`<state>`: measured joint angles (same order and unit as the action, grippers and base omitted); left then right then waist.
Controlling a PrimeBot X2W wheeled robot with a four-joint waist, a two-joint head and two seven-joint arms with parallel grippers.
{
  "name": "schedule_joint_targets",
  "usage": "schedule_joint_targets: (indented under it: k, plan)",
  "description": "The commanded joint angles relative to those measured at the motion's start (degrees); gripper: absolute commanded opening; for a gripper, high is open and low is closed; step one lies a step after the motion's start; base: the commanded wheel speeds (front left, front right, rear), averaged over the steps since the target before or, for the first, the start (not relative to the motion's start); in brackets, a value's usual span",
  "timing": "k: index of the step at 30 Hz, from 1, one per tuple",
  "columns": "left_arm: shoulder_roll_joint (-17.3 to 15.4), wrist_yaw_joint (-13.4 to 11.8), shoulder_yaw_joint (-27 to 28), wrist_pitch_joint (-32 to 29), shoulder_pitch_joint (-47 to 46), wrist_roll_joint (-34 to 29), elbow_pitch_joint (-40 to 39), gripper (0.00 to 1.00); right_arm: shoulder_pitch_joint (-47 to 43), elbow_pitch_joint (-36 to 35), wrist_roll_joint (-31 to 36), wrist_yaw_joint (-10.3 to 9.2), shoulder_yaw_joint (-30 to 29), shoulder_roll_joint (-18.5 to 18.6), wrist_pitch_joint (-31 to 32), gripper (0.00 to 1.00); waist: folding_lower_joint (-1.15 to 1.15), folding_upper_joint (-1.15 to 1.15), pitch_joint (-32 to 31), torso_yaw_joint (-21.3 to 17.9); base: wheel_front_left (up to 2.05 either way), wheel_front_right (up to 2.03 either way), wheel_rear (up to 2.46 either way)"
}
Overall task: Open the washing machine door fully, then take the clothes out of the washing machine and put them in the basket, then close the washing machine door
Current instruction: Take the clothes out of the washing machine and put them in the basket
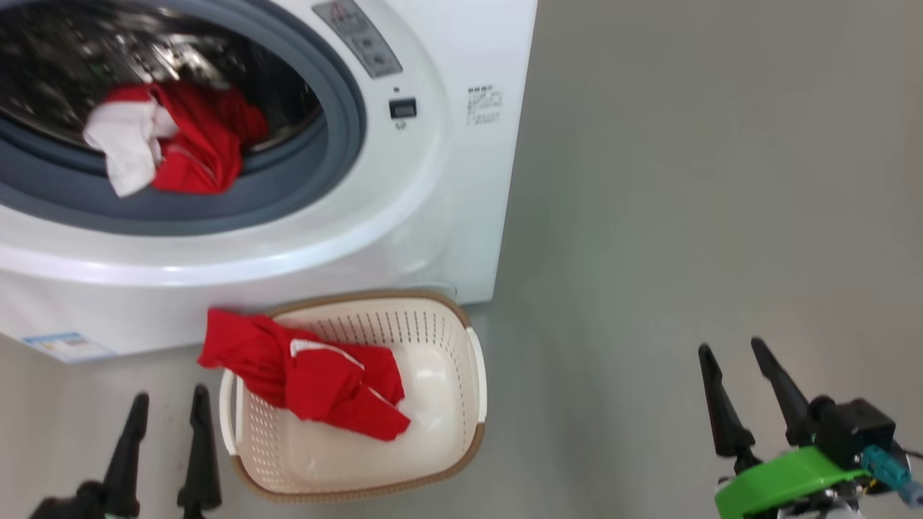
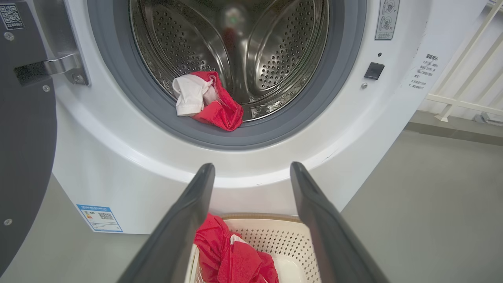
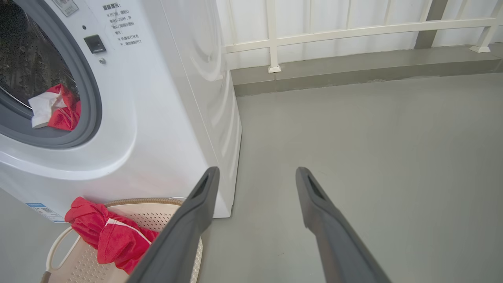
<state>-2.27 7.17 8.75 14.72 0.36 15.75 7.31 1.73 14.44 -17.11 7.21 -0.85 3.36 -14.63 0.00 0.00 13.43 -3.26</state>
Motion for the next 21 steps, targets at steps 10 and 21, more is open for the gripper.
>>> schedule_joint_targets:
  k: [10, 21]
  plan:
    - [-0.61, 0.32, 1.84, 0.28, 5.55, -0.85, -0.14, 1.0, -5.87, -0.77, -1.13, 0.28, 0.99, 2.16, -0.37, 1.0, 0.0, 0.0, -9.05, 1.36, 0.0, 0.0, 0.0]
    - [-0.61, 0.32, 1.95, 0.28, 9.77, -1.17, -0.74, 1.0, -10.19, -1.18, -1.61, 0.28, -0.05, 2.78, -0.37, 1.0, 0.0, 0.0, -11.95, 2.0, 0.0, 0.0, 0.0]
